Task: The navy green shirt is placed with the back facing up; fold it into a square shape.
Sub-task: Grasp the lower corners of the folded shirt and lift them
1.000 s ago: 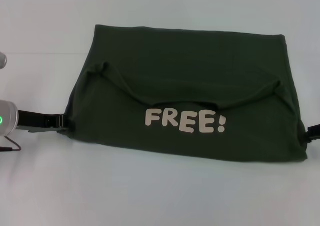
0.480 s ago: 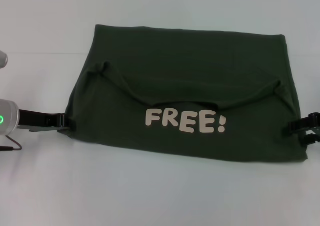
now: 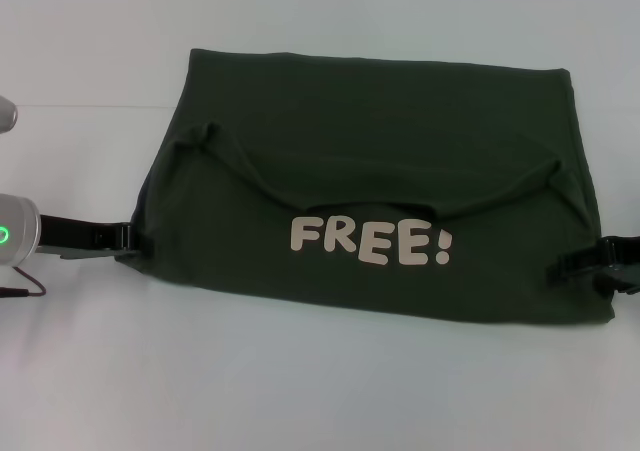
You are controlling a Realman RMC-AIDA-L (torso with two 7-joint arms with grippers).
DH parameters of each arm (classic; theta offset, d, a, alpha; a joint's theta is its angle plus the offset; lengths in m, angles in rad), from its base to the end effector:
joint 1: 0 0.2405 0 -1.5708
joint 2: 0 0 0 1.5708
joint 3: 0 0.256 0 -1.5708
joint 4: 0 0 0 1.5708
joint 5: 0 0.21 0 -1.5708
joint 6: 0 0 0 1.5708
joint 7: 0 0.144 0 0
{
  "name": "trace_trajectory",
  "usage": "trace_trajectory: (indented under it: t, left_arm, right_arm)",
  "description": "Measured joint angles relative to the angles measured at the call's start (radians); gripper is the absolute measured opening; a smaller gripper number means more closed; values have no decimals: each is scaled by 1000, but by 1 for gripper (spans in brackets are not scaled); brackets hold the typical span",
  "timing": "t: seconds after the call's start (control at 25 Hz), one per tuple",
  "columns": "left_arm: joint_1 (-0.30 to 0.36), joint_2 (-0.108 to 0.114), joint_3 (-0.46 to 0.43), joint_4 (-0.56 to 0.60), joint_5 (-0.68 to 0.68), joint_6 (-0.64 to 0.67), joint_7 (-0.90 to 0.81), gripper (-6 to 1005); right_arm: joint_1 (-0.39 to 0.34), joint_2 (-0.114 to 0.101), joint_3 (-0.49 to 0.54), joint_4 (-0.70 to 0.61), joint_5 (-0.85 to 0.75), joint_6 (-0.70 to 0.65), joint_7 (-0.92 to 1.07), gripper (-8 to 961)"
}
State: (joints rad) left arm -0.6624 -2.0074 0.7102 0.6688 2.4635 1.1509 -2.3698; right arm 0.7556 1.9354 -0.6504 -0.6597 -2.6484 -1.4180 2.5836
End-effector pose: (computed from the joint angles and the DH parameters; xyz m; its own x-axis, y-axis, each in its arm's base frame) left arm -0.3098 0.3922 0.0268 0.3112 0.8702 0.3819 0.9297 -0.1954 -0.3123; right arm 0.2946 0.3871 0.0504 0.1535 -0.9655 -0.2103 -0.9586 -0.0939 -0.2688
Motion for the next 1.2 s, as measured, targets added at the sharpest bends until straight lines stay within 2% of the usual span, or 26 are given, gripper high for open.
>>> trace_trajectory:
  t: [0.28,0.56,1.0,1.2]
  left_arm:
    - [-1,1,0,0,0,2,0,17]
    - [-1,1,0,0,0,2,-3,16]
    - [-3,1,-3,0,-1,3,-3,17]
    - [-4,1,-1,0,-4,3,-3,16]
  right_arm:
    - [-6,-9,1,-1,-1,-5,1,723]
    - [-5,5,-1,0,0,-4,-5,709]
    - [-12,6,-58,-3,-3,-6,-8,688]
    - [-12,4,-59,-6,-3,-6,-4,526]
